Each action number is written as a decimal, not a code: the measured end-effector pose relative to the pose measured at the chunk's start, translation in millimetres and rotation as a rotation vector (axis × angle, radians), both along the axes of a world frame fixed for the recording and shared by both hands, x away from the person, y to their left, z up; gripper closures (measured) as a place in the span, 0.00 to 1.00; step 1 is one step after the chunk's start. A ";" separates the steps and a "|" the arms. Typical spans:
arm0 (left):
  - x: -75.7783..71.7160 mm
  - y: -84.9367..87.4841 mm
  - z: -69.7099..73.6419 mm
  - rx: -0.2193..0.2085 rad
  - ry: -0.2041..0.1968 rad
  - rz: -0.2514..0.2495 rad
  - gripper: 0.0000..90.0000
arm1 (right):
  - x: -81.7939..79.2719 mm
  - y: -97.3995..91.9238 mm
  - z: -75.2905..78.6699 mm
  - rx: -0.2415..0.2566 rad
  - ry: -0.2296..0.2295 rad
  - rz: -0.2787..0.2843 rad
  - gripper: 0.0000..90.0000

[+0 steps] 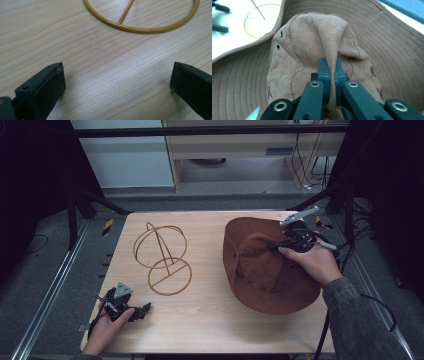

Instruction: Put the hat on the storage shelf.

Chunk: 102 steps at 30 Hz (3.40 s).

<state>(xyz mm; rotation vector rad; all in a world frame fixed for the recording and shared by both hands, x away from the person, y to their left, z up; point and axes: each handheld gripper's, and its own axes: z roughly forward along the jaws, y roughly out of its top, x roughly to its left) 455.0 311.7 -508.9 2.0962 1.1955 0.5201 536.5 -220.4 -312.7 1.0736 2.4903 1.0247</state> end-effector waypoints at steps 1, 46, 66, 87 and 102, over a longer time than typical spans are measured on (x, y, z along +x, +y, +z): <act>0.0 0.0 0.0 0.000 0.000 0.000 0.00 | 0.1 1.3 2.1 0.002 -0.011 0.003 0.99; -0.3 -0.4 0.0 0.001 -0.003 -0.005 0.00 | -4.4 52.0 70.3 0.082 -0.143 0.022 0.99; -0.3 -0.3 0.2 0.002 -0.001 -0.006 0.00 | -1.9 79.0 99.1 0.102 -0.182 0.052 0.99; -0.3 -0.3 0.2 0.004 0.000 -0.007 0.00 | 1.0 102.9 115.6 0.122 -0.193 0.083 0.99; -0.3 -0.6 0.1 0.001 -0.002 -0.004 0.00 | 0.3 130.1 133.0 0.121 -0.222 0.124 0.99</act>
